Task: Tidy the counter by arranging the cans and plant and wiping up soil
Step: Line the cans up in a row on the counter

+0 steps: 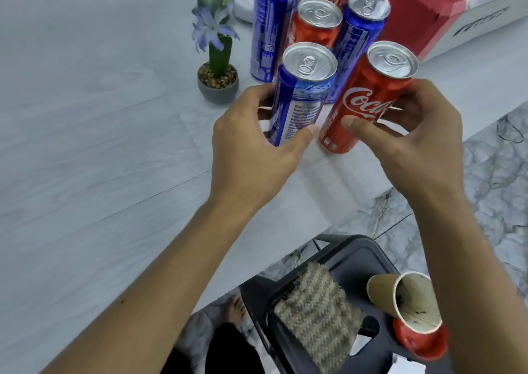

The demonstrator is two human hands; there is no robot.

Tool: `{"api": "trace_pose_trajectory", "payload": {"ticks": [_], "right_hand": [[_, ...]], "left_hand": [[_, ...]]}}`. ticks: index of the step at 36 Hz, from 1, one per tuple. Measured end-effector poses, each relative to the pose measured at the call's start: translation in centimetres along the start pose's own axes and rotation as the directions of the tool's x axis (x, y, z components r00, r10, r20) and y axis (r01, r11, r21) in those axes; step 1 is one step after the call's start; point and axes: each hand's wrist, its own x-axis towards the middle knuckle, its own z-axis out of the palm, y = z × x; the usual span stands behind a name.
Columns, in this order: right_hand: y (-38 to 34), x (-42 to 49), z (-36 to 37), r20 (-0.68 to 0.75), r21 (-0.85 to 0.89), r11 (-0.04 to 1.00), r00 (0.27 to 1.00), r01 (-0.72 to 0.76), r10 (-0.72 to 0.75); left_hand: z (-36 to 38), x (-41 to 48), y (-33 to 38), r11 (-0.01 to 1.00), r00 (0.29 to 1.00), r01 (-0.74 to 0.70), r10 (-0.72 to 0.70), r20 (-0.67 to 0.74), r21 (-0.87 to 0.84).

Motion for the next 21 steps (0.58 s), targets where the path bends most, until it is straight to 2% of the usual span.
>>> {"api": "trace_pose_trajectory", "payload": {"ticks": [12, 21], "right_hand": [[-6.3, -6.6, 8.0, 0.097, 0.082, 0.995, 0.993, 0.055, -0.063], [-11.9, -11.7, 16.7, 0.225, 0.16, 0.985, 0.969, 0.067, -0.102]], "left_hand": [[-14.3, -3.2, -3.0, 0.997, 0.997, 0.07, -0.069, -0.043, 0.022], [-26.2, -6.5, -7.0, 0.987, 0.963, 0.161, -0.154, -0.222, 0.017]]}}
